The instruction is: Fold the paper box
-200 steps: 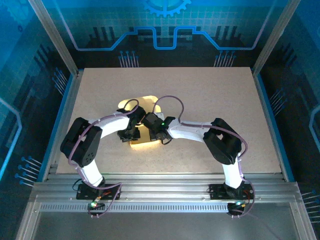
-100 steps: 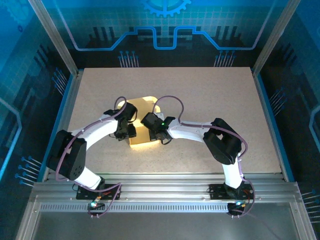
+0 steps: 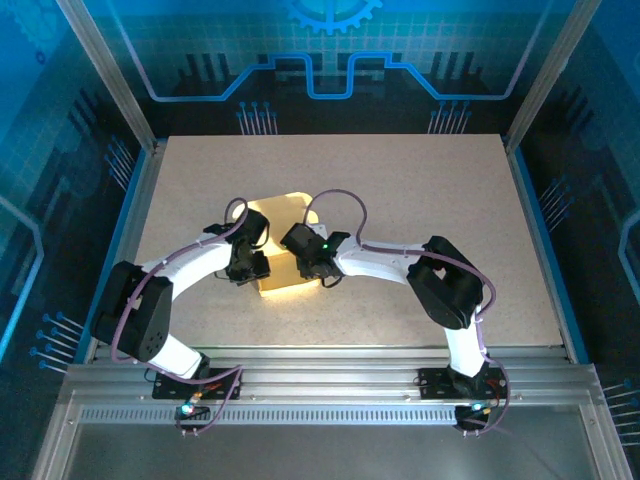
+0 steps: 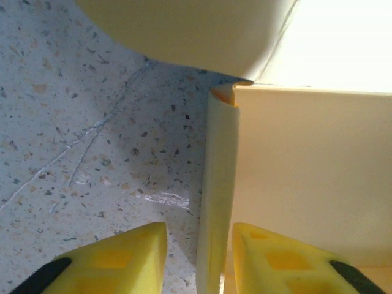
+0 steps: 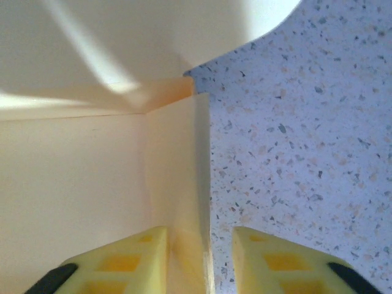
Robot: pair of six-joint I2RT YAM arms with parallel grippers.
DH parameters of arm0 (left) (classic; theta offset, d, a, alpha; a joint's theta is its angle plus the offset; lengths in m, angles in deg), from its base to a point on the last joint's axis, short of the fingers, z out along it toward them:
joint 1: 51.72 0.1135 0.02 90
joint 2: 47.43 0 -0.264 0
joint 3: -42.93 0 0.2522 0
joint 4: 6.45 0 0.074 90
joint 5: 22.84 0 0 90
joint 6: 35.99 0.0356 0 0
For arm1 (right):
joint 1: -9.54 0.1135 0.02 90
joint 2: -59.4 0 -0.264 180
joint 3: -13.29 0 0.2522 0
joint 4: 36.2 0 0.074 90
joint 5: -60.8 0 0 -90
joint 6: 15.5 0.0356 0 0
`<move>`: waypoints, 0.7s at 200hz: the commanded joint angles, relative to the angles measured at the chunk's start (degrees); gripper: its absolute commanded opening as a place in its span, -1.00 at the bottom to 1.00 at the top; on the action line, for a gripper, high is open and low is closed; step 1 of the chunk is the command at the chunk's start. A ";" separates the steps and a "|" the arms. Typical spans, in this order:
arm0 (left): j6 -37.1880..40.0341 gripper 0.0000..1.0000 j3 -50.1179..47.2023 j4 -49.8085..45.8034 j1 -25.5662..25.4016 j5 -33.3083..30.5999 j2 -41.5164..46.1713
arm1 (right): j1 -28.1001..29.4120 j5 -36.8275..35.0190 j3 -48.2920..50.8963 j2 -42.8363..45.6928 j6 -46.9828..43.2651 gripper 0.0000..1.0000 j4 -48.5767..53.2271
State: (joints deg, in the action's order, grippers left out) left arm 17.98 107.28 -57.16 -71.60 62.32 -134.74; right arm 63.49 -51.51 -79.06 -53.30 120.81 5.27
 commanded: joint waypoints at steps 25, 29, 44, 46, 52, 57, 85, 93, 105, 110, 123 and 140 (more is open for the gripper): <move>0.17 -0.20 0.15 0.54 0.63 0.18 1.65 | 0.36 -3.03 -1.81 2.20 -1.59 0.10 2.53; 0.18 -0.18 0.02 0.82 0.63 0.17 2.03 | 0.36 -3.16 -1.69 2.43 -1.85 0.11 2.56; 0.08 -0.16 -0.73 1.83 0.71 0.09 3.34 | 0.13 -3.70 -1.40 3.14 -2.74 0.10 2.42; 0.08 -0.16 -0.81 1.98 0.76 0.14 3.47 | 0.15 -3.71 -1.28 3.18 -2.78 0.08 2.44; 0.08 -0.16 -0.94 2.05 0.88 0.24 3.65 | 0.03 -3.45 -1.28 3.26 -2.89 0.02 2.56; 0.08 -0.16 -1.07 2.10 0.98 0.27 3.65 | -0.07 -3.16 -1.31 3.15 -3.22 0.01 2.49; -0.13 -0.17 -1.93 3.27 1.22 0.87 3.50 | -0.54 -0.38 -2.56 0.63 -4.79 -0.04 2.84; -0.14 -0.20 -2.22 3.58 1.29 0.93 3.53 | -0.68 -0.03 -2.61 0.38 -5.43 -0.13 2.48; -0.17 -0.26 -2.95 4.18 1.41 1.33 3.44 | -1.31 1.31 -2.82 0.00 -6.76 -0.24 2.07; -0.10 -0.27 -3.16 4.45 1.55 1.60 3.28 | -1.67 1.76 -3.20 -0.34 -6.96 -0.29 2.58; -0.23 -0.34 -3.57 5.27 1.93 2.97 2.64 | -2.34 2.49 -3.99 -1.37 -7.66 -0.41 3.46; -0.86 -0.39 -3.72 6.79 1.96 4.75 1.44 | -2.45 2.57 -4.82 -2.61 -8.48 -0.50 4.19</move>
State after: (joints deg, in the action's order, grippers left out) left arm 17.92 104.48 -52.65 -70.18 63.66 -132.05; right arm 61.99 -50.50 -81.88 -53.45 114.34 7.08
